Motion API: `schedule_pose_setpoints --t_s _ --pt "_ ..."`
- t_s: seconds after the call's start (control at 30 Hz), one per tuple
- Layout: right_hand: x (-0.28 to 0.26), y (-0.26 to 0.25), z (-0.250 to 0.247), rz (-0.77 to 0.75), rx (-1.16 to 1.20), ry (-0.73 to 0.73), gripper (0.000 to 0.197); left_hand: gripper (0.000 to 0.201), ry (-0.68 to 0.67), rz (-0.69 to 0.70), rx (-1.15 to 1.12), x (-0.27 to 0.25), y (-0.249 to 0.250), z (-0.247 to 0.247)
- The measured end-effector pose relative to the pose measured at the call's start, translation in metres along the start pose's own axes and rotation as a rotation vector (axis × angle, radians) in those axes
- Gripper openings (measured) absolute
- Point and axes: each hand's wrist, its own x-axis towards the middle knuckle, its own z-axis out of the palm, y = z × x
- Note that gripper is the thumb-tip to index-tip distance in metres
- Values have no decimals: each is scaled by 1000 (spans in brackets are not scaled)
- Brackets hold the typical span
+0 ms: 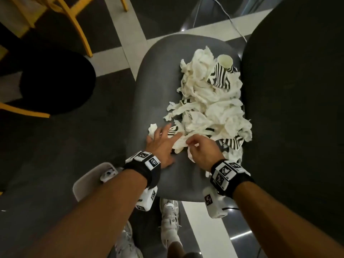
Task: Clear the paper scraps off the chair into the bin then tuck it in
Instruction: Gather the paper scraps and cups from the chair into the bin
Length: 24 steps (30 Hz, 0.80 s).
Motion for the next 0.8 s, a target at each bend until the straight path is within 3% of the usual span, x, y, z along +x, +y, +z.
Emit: schedule_pose_setpoints --t_s 0.17,0.33,0.5,0.67,0.8 --pt "-15 34 -10 94 -137 154 8 48 168 22 -222 1 -20 7" --pt "-19 60 -16 243 -320 327 42 10 276 -107 -375 -4 -35 -14" --pt "7 76 -23 413 -274 334 86 14 276 -150 -359 -16 -43 -21" --pt "21 84 -36 403 -464 273 66 11 281 -163 -448 -31 -46 -25" --pt "14 73 -44 349 -556 316 69 12 271 -173 -499 -43 -52 -28"
